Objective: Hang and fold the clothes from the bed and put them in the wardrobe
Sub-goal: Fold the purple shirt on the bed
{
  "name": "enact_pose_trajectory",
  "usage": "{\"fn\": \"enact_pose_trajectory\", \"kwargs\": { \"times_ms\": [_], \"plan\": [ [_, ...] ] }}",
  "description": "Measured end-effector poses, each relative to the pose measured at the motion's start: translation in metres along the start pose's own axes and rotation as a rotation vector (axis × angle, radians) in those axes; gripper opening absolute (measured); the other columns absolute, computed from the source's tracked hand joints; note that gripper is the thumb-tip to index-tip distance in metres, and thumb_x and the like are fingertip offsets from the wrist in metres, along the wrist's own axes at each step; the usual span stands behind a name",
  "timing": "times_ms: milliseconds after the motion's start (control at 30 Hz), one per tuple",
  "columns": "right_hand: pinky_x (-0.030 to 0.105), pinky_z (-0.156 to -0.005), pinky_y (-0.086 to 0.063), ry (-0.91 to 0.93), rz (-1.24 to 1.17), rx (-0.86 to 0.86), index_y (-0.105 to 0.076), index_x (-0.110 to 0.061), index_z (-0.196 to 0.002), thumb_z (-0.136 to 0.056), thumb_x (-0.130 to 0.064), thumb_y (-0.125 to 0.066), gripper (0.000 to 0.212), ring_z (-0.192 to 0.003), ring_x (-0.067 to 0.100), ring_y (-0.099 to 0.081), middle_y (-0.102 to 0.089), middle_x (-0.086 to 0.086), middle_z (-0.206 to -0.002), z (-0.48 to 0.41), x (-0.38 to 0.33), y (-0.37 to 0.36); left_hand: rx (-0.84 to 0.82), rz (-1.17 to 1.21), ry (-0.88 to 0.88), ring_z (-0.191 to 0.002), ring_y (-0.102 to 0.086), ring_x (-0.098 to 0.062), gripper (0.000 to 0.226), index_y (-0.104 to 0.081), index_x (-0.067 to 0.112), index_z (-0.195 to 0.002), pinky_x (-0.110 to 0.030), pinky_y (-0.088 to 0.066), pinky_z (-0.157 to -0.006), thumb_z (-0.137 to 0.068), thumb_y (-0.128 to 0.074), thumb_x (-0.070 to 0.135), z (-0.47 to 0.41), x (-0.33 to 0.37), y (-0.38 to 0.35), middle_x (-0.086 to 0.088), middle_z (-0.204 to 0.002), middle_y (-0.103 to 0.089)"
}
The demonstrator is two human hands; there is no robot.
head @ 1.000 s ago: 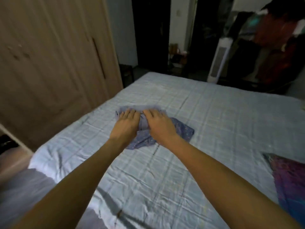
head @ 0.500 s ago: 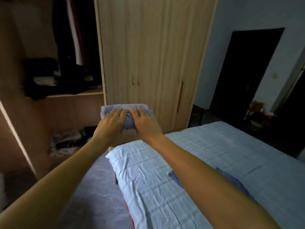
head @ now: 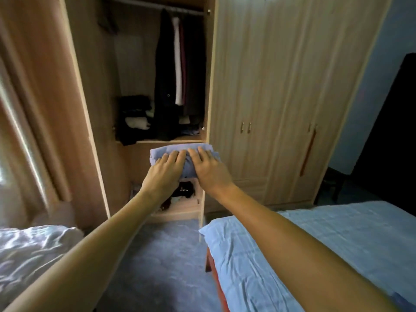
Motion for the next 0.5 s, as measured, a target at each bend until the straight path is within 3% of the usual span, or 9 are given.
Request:
{"fn": "enact_pose_trajectory", "kwargs": {
  "times_ms": [200,300,500],
  "plan": [
    [0.053,-0.074,-0.056,0.041,0.001,-0.045,-0.044,-0.002,-0.136,-0.074,-0.003,-0.071,0.068,-0.111,0.046,-0.055,-0.052,0.027,-0.128,-0.064,-0.015,-0.058,-0.033,0.003,0.097,-0.078,-0.066,-0.041,0.046,-0.059,-0.011,-0.105,-0.043,-0.055,-0.053,-0.061,-0.074,-0.013,-0.022,-0.086,-0.050,-0.025,-0.096,-0.064],
    [0.044,-0.061,-0.056,0.042,-0.008,-0.031,-0.051,-0.002,-0.128,-0.069,-0.003,-0.075,0.063,-0.097,0.042,-0.062,-0.059,0.024,-0.116,-0.096,-0.005,-0.087,-0.055,-0.047,0.070,-0.082,-0.066,-0.035,0.064,-0.055,-0.004,-0.120,-0.039,-0.054,-0.053,-0.060,-0.079,-0.005,-0.039,-0.114,-0.079,-0.019,-0.104,-0.064],
    [0.045,-0.059,-0.058,0.064,-0.045,-0.040,-0.050,-0.002,-0.129,-0.069,-0.002,-0.075,0.065,-0.097,0.042,-0.062,-0.059,0.024,-0.117,-0.157,0.056,-0.171,-0.043,-0.125,0.077,-0.069,-0.066,-0.033,0.069,-0.059,-0.006,-0.116,-0.033,-0.048,-0.041,-0.050,-0.080,-0.008,-0.105,-0.146,-0.146,-0.017,-0.094,-0.067]
  ]
}}
Point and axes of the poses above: each hand's wrist, its own z-axis away from the middle knuckle, its own y-axis out of the back of the hand, x = y × z, the point moved 5 cm from there along -z, towards the middle knuckle
